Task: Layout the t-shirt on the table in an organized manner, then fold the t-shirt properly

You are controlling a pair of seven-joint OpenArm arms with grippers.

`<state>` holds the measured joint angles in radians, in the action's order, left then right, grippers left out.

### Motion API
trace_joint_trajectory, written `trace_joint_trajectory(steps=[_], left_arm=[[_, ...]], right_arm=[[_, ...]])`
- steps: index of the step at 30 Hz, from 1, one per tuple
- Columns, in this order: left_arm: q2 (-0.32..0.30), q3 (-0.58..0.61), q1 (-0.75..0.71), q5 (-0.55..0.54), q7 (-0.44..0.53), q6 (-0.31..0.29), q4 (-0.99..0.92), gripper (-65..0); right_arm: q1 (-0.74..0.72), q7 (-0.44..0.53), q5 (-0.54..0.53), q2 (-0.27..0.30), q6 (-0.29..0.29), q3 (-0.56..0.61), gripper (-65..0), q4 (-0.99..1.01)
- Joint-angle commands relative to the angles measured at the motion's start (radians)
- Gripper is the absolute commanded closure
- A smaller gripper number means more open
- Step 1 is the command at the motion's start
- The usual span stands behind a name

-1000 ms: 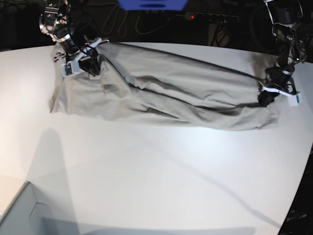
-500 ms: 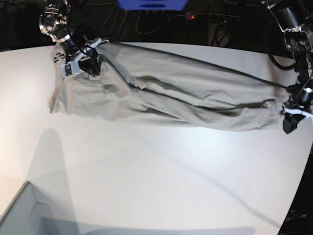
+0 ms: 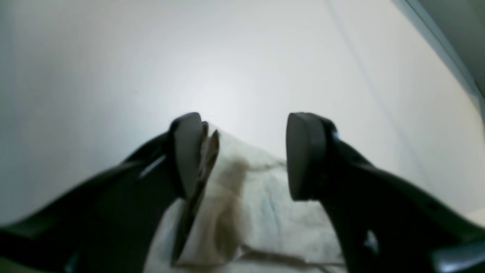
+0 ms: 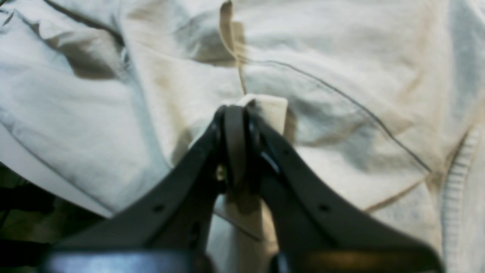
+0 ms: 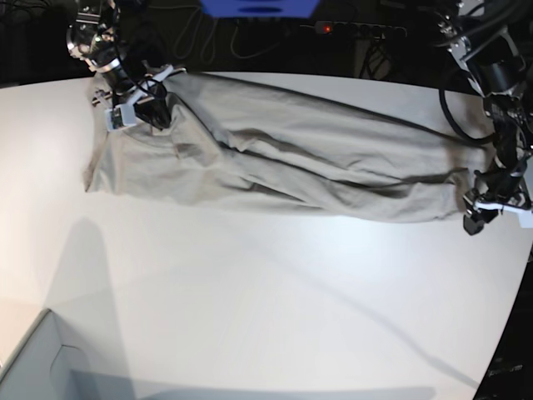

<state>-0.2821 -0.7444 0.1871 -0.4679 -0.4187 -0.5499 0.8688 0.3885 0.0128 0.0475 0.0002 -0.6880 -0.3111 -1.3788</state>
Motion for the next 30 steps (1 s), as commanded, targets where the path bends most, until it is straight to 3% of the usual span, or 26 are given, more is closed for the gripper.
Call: trace_joint_trajectory(steps=[1, 12, 15, 21, 30], left_arm=[[-0.016, 0.001, 0.032, -0.012, 0.017, -0.012, 0.005, -30.6], [-0.016, 0.003, 0.053, -0.01, 0.017, -0.012, -0.075, -13.1], [-0.016, 0.001, 0.053, -0.009, 0.017, -0.012, -0.075, -0.4], [-0.027, 0.001, 0.051, -0.015, 0.017, -0.012, -0.061, -0.2], [-0.027, 0.0, 0.028, -0.015, 0.008, -0.012, 0.123, -0.2]], right_arm=[[-0.001, 0.028, -0.013, 0.005, -0.01, -0.001, 0.0, -0.012], [-0.018, 0.026, -0.013, 0.007, -0.01, -0.001, 0.0, -0.012], [-0.02, 0.026, -0.013, 0.007, -0.01, -0.001, 0.0, -0.012], [-0.023, 0.026, -0.013, 0.007, -0.01, -0.001, 0.0, -0.012], [-0.023, 0.026, -0.013, 0.007, -0.01, -0.001, 0.0, -0.012]])
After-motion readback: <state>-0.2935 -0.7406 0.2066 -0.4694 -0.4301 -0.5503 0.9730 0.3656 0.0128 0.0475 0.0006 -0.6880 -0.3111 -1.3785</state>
